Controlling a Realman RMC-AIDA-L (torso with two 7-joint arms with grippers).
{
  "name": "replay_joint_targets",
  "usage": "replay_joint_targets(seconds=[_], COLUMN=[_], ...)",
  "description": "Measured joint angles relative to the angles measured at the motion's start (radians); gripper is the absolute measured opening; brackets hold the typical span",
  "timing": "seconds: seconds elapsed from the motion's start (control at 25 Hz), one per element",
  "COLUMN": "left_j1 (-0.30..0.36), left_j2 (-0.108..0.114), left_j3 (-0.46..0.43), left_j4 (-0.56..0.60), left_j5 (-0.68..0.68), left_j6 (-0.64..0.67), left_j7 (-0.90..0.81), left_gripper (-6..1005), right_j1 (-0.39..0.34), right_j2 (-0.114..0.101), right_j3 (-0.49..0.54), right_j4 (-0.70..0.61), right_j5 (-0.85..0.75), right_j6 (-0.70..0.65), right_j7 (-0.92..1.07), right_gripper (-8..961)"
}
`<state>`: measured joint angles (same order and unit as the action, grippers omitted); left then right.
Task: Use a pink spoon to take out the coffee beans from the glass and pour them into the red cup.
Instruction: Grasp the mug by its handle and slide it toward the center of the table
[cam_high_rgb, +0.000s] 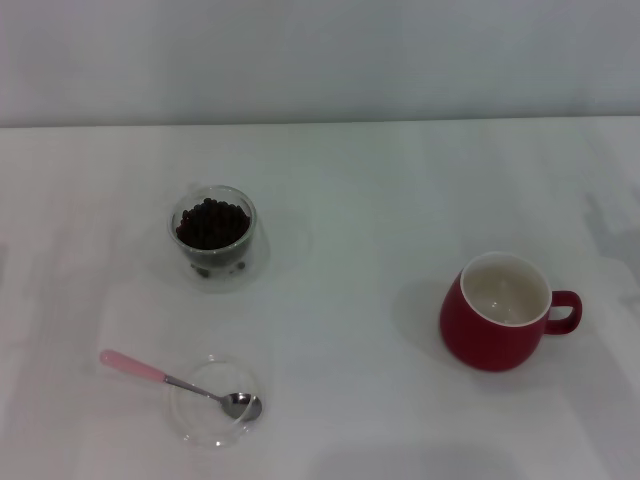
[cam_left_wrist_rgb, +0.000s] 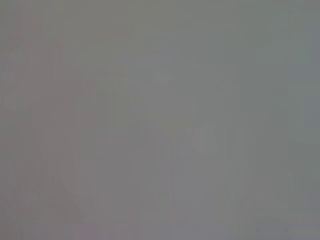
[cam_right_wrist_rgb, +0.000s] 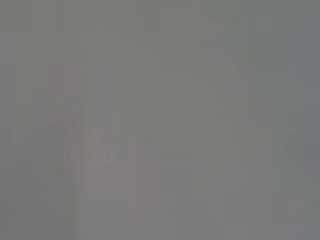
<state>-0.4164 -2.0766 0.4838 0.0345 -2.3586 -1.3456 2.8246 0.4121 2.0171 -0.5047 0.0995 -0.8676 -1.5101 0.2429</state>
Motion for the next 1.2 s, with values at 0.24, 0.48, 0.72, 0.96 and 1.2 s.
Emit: replay_joint_targets(seconds=[0.24,0.48,0.72,0.96,1.2], left_j1=[0.011,0.020,0.024,0.032,0.057], left_j2=[0.000,-0.001,-0.004,-0.004,-0.001], left_j3=[-0.002,-0.002,0.003,0.004,0.000], left_j4=[0.001,0.001,-0.002,0.000,0.005], left_j5=[0.000,0.000,0.004,0.008,0.007], left_j6=[-0.001,-0.005,-0.009,-0.013,-0.017], left_j7=[0.000,0.000,0.000,-0.001,-0.001], left_gripper=[666,666,668,668,668], right_j1=[-0.001,-0.018,-0.075,-0.204,-0.312], right_j2=[0.000,-0.003,-0.009,-0.015,-0.031], right_j3=[-0.001,-0.019,-0.152,-0.329,-0.460], right_j4=[-0.005,-0.008,-0.055,-0.170,-0.237], right_j5=[-0.002,-0.005,-0.007,-0.007,-0.021], right_j6=[-0.008,-0.015,-0.024,-0.043,-0.099], right_j7=[0.002,0.003,0.027,0.117,0.161], right_gripper=[676,676,676,676,675])
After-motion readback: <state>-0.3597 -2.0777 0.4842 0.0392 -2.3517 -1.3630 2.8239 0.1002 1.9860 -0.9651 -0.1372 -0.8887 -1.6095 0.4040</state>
